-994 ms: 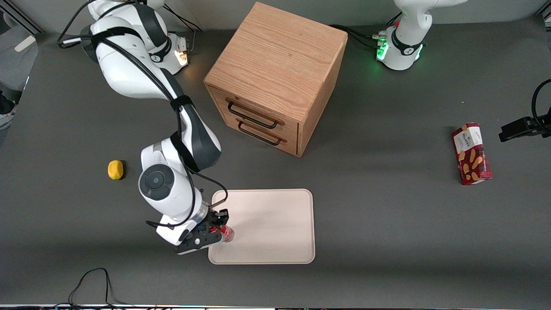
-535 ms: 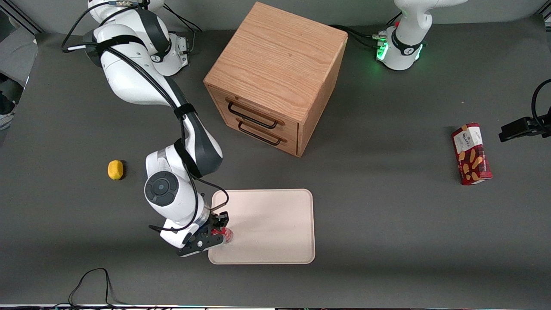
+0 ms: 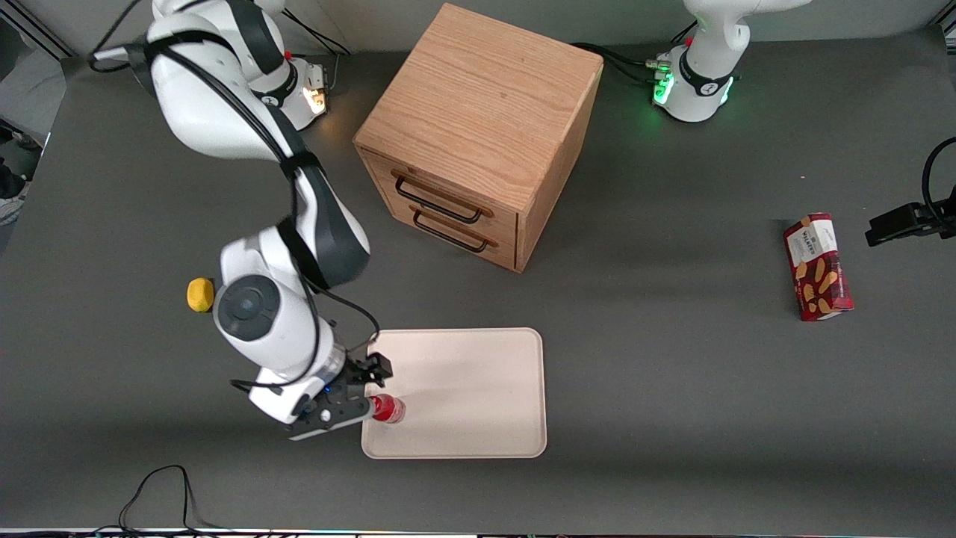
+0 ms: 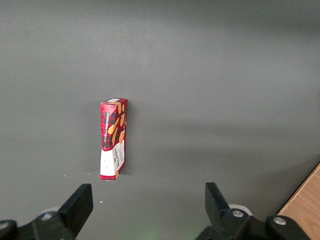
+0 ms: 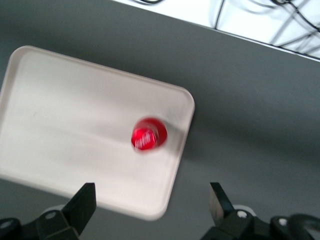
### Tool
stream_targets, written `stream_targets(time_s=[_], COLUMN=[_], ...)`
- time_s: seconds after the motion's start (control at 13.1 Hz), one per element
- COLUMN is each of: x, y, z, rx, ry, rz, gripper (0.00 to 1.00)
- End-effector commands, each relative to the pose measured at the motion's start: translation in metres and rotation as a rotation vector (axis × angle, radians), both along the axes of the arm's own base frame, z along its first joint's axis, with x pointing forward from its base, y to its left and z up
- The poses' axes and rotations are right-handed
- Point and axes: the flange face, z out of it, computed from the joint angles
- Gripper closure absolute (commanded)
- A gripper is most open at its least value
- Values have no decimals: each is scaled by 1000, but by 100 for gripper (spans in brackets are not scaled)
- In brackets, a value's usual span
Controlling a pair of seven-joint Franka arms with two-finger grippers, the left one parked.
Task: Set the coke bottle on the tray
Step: 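Raise the right gripper away from the tray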
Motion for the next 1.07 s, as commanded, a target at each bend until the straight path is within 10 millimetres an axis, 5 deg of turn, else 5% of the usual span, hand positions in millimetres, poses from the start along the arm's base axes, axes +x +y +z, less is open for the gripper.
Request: stream_targets(time_s=[0.0,0.15,0.46,0.76,0.99], x=[-53,-88,-133,-154,-157], y=[-30,-50,-145,-242,-280], z=[86,131,193,216,220], rx=[-33,-47,-45,-30,-23], ry=[76,111,122,109,109], rz=[-37,-47,-106,-141,-196], gripper=[0,0,0,0,0])
